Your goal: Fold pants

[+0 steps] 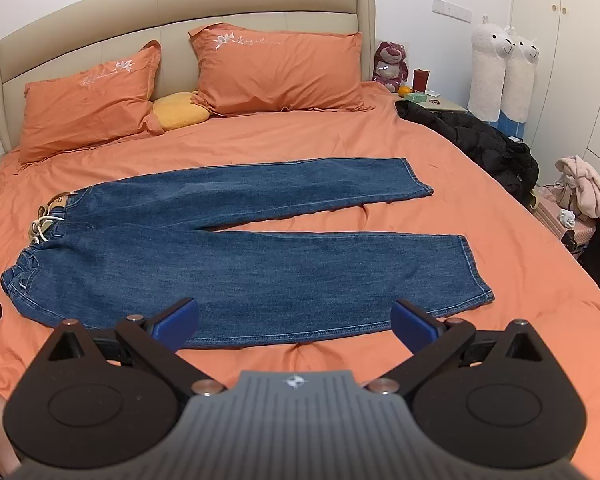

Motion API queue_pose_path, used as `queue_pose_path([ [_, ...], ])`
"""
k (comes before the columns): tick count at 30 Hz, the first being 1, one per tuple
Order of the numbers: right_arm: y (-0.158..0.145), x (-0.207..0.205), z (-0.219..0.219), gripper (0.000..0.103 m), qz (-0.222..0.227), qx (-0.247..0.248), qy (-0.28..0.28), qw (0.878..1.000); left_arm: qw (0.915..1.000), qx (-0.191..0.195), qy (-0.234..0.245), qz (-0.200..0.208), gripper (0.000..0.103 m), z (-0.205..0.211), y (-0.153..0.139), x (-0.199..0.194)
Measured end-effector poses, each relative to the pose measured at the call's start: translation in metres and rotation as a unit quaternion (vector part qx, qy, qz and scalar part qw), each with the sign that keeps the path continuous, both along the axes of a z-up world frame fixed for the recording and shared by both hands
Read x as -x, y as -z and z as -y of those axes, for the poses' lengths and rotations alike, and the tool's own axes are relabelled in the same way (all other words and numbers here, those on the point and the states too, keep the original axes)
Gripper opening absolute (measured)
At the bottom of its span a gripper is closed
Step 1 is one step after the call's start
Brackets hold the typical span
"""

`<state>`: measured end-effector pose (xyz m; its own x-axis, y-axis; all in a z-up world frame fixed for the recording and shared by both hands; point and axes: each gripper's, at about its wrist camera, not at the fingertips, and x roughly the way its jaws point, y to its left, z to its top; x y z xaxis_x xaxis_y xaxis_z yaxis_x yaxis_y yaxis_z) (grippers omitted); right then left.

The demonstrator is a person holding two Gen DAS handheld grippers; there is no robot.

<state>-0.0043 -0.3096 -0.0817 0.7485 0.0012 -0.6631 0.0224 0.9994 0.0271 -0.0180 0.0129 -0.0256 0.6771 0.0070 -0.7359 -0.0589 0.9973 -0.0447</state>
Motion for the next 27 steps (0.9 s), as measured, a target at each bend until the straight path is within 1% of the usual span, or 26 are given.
queue_pose_path([
  [27,-0.0037,0.0016,-0.0001,0.098,0.005,0.001,-0.002,1.000,1.0000,-0.002,0.000,-0.002,0.103,-0.0009,-0.0006,-0.0007],
])
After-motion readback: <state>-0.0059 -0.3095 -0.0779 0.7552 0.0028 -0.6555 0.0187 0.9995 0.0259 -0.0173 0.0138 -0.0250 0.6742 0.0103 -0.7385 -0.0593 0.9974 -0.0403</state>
